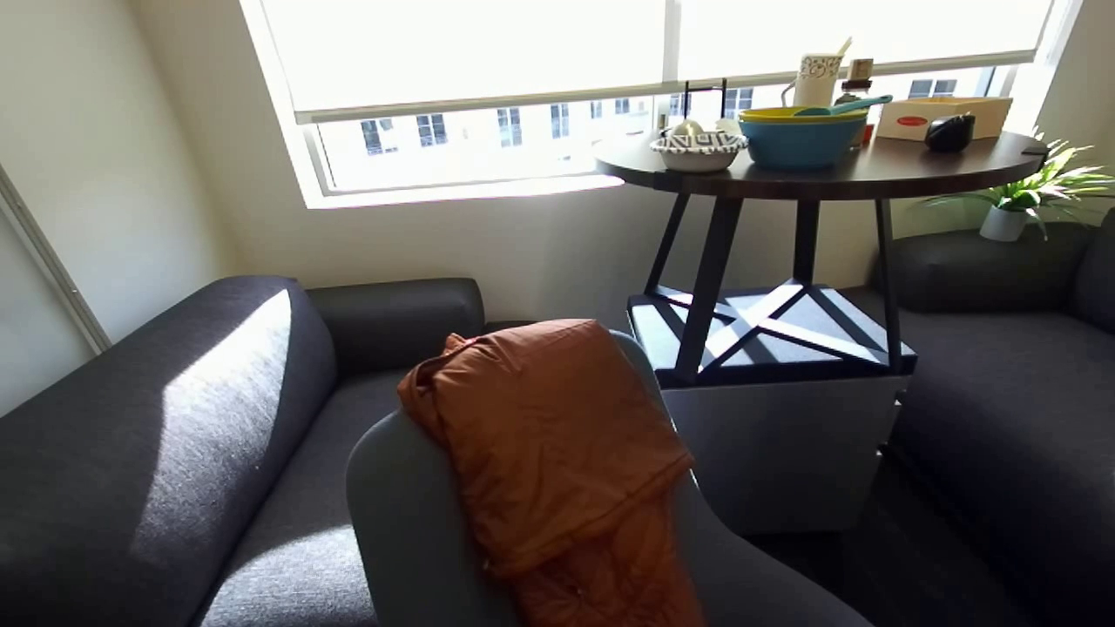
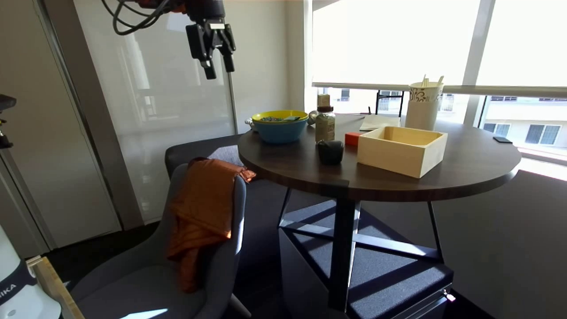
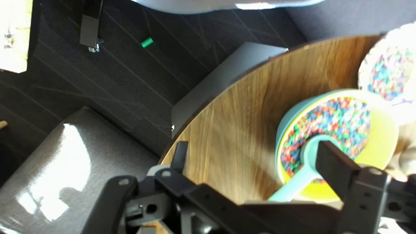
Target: Put the red block on the wooden block
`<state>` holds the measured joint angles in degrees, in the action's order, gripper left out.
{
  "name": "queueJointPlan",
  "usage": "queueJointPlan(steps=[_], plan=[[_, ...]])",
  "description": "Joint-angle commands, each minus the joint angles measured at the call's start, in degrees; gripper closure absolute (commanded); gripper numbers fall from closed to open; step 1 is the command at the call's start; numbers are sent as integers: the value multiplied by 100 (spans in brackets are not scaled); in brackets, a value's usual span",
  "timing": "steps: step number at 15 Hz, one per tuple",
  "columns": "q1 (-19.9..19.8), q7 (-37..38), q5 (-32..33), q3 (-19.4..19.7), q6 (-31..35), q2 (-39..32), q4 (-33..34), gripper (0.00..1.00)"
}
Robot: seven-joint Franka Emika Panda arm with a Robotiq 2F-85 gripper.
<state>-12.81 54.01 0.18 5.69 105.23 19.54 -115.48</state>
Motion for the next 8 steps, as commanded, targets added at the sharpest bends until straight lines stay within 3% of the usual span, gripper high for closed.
queueJointPlan(steps=[1, 6, 7, 8], plan=[[-374, 308, -62, 418, 35, -736, 988, 0], [-571, 1296, 90, 746, 44, -1724, 2305, 0], [-495, 780, 21, 798, 115, -1176, 1603, 0], [-494, 817, 21, 826, 111, -1306, 1750, 0]])
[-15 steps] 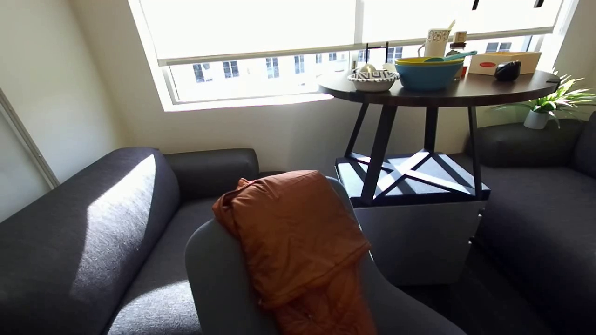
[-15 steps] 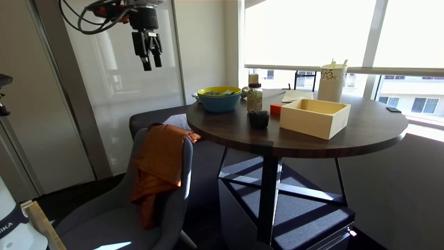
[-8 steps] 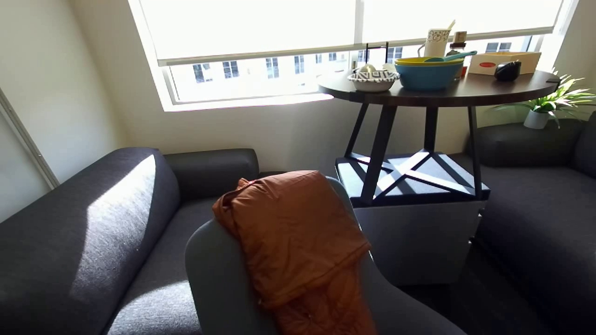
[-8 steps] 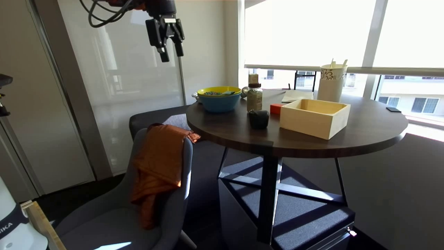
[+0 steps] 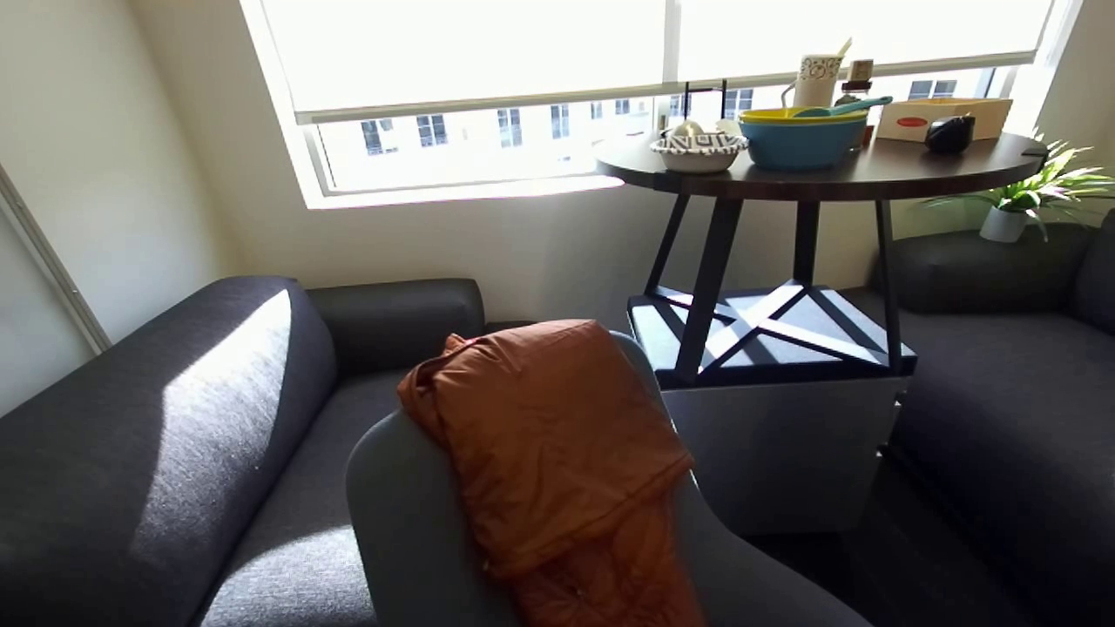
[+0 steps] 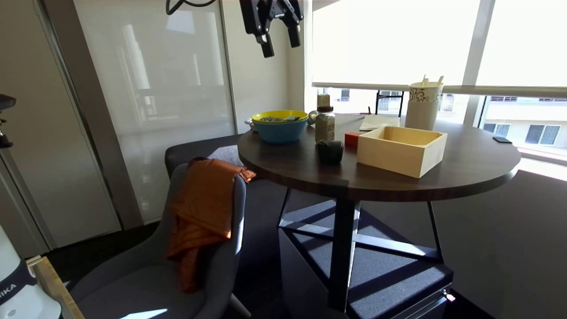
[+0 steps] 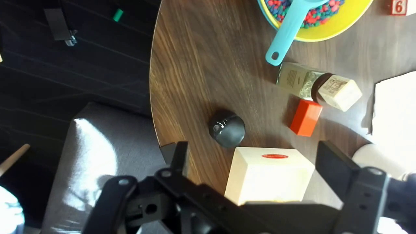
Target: Put the red block on the wooden block
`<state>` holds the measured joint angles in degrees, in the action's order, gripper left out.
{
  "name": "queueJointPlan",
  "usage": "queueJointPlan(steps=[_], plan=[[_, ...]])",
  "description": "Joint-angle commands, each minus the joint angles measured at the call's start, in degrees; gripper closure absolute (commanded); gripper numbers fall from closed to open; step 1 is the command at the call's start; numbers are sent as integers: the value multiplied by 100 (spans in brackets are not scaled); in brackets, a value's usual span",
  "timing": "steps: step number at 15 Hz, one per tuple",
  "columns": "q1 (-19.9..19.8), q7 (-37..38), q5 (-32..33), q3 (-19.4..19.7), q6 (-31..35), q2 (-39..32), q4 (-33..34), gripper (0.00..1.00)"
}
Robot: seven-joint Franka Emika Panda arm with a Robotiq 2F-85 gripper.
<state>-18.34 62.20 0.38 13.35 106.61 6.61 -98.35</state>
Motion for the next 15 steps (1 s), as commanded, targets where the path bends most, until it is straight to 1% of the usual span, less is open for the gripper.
queueJointPlan(steps=[1, 4, 5, 7, 10, 12, 13, 15], plan=[[63, -16, 2, 65, -27, -49, 31, 0], [67, -16, 2, 62, -26, -14, -8, 0], [81, 241, -81, 40, -78, -170, 142, 0], [89, 1011, -130, 15, 254, -575, 498, 0], [115, 1622, -226, 98, 721, -1249, 1089, 0], [98, 1690, -149, 159, 908, -1793, 1612, 0], [70, 1529, -182, 190, 829, -2063, 1914, 0], [28, 1447, -93, 270, 656, -2582, 2471, 0]])
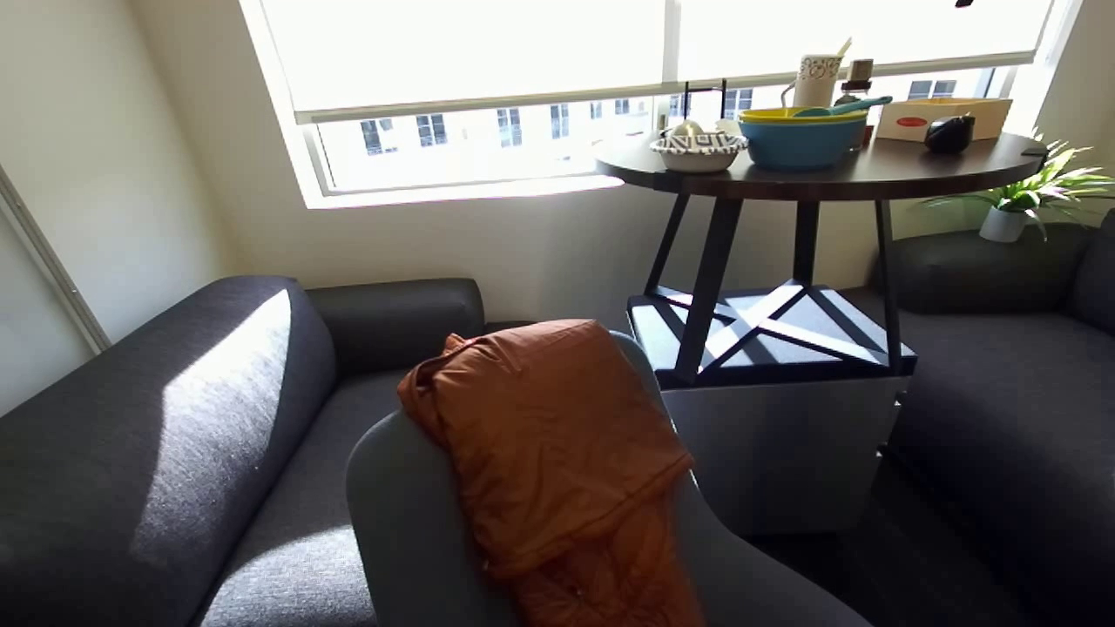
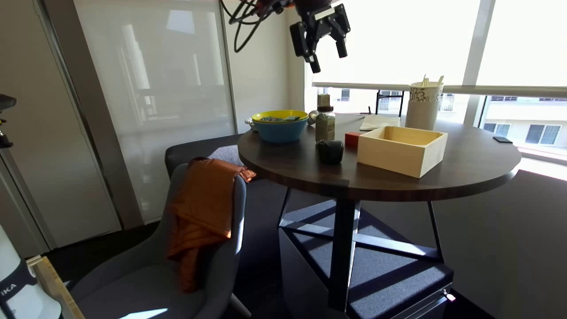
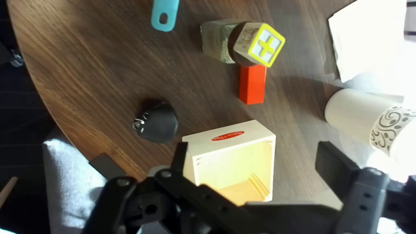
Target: Put the red block on the wooden block
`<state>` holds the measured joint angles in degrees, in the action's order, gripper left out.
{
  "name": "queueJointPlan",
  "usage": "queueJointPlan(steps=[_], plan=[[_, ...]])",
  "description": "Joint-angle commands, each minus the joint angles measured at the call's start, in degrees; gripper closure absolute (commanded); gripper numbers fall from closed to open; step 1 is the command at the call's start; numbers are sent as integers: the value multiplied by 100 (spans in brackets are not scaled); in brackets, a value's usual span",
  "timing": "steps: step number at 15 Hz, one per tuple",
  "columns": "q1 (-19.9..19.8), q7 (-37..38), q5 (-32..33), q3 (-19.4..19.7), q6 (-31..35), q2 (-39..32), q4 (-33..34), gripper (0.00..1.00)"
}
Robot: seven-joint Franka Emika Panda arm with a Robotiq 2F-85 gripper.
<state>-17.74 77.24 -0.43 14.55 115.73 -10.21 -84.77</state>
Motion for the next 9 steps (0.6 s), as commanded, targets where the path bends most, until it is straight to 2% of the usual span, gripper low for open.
queueJointPlan(steps=[1, 3, 4, 6, 9], plan=[[-57, -101, -36, 177, -358, -1144, 1366, 0], [-103, -20, 23, 267, -621, -1648, 1807, 0], [-44, -56, 9, 188, -235, -1042, 1000, 0], [-58, -56, 9, 207, -237, -1251, 1107, 0], [-55, -121, -46, 170, -123, -1162, 1032, 0]])
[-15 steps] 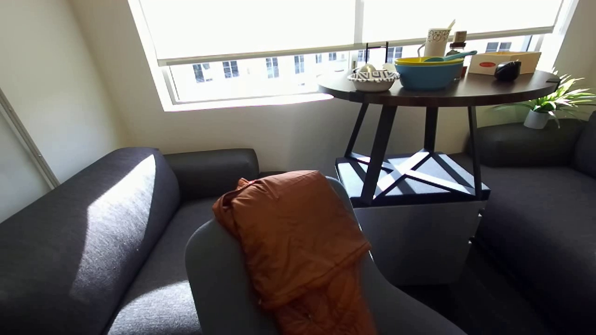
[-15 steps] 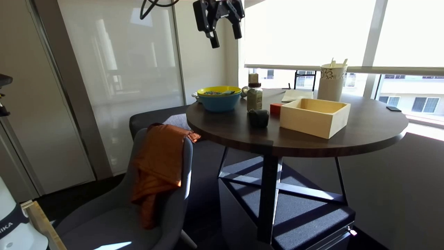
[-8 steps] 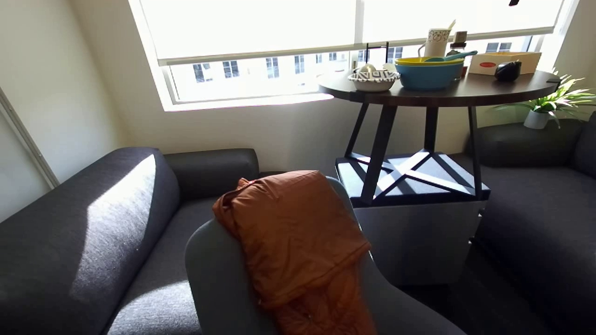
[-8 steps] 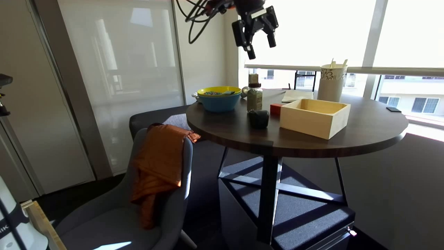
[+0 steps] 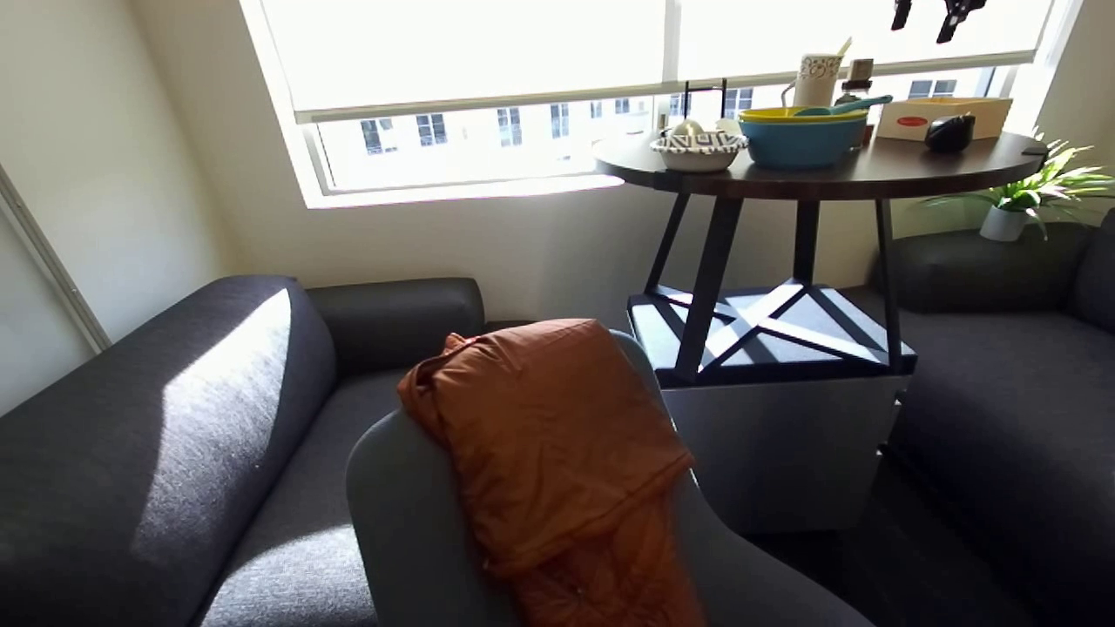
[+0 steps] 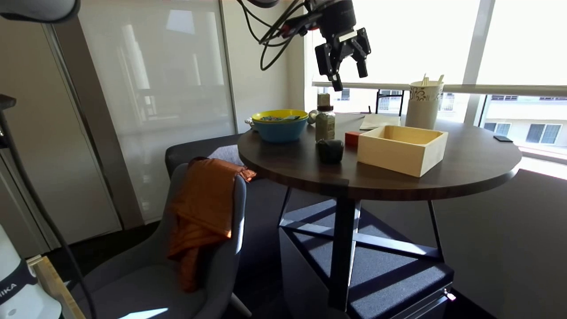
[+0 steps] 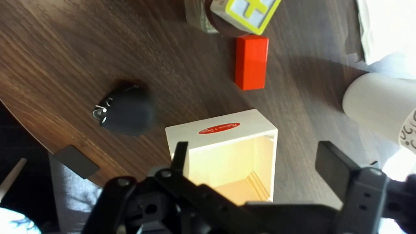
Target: Put the red block on the wooden block
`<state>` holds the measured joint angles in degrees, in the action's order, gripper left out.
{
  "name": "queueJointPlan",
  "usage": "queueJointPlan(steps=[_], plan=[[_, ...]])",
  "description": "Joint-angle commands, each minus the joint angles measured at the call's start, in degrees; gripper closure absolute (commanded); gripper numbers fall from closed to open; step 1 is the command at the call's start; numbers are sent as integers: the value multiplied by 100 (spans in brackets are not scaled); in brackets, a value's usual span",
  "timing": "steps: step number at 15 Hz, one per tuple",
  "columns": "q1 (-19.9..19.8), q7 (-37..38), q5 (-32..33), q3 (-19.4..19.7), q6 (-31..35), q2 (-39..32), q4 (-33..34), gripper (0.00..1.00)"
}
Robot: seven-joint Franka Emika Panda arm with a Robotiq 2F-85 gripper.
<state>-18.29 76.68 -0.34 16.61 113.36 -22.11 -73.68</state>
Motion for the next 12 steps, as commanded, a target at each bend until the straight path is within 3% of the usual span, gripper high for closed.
queueJointPlan(steps=[1, 7, 12], plan=[[-47, -306, -117, -94, 101, -85, 26, 0], [-266, -1153, -495, -149, 469, -1076, 841, 0], [-417, -1668, -669, -278, 99, -1762, 1580, 0]])
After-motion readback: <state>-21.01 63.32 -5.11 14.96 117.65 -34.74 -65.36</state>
